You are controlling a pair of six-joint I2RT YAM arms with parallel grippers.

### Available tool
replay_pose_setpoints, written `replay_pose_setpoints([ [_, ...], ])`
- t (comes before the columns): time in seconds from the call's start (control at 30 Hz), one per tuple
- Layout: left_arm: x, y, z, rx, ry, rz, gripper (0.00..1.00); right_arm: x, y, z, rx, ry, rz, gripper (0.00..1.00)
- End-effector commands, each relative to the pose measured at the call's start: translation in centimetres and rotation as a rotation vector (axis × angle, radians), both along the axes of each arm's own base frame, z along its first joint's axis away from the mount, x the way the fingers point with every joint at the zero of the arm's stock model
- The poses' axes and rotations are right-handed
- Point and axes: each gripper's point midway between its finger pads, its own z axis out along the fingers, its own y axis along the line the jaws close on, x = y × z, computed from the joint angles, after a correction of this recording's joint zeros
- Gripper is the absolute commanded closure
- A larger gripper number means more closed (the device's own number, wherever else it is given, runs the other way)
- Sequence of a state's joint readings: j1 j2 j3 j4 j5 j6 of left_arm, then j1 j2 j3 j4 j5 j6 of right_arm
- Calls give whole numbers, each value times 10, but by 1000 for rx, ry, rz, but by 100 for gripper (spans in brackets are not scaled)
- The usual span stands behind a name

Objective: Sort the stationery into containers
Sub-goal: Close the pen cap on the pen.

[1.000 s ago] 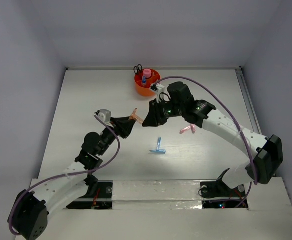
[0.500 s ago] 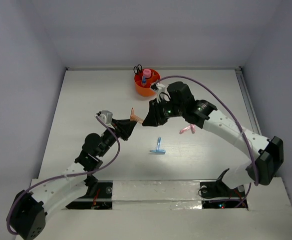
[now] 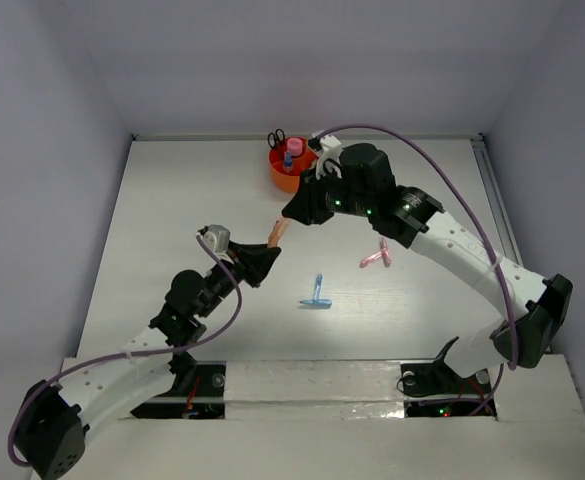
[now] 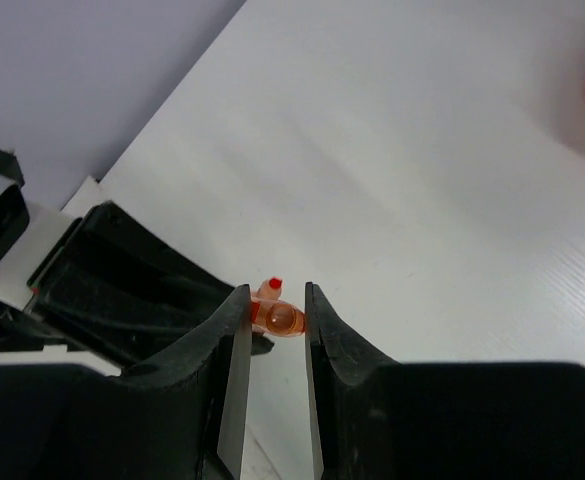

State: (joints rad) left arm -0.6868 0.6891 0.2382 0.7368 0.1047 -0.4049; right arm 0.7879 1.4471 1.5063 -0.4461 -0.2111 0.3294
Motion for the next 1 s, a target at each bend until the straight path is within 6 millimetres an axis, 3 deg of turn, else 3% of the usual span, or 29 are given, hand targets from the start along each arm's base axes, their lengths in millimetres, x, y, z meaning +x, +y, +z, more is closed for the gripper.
replay_pose_setpoints([
  [0.0,-4,-2,16,-20,-25,-18,100,49,-3,39,49,-181,-149,100],
  [0.37,-9,-3,33,-56,-51,-33,100,53,24,16,38,-121,-59,100],
  [0.57,-8,3,41,-84,-58,-5,100,48,26,2,33,-91,-35,100],
  [0.77,-8,9,63,-175,-83,18,100,27,34,-22,89,-3,42,100],
  [0.87,-6,8,75,-187,-101,18,100,12,40,-50,64,50,74,100],
  [0.97,-2,7,78,-188,-98,28,100,3,43,-55,76,66,94,100],
])
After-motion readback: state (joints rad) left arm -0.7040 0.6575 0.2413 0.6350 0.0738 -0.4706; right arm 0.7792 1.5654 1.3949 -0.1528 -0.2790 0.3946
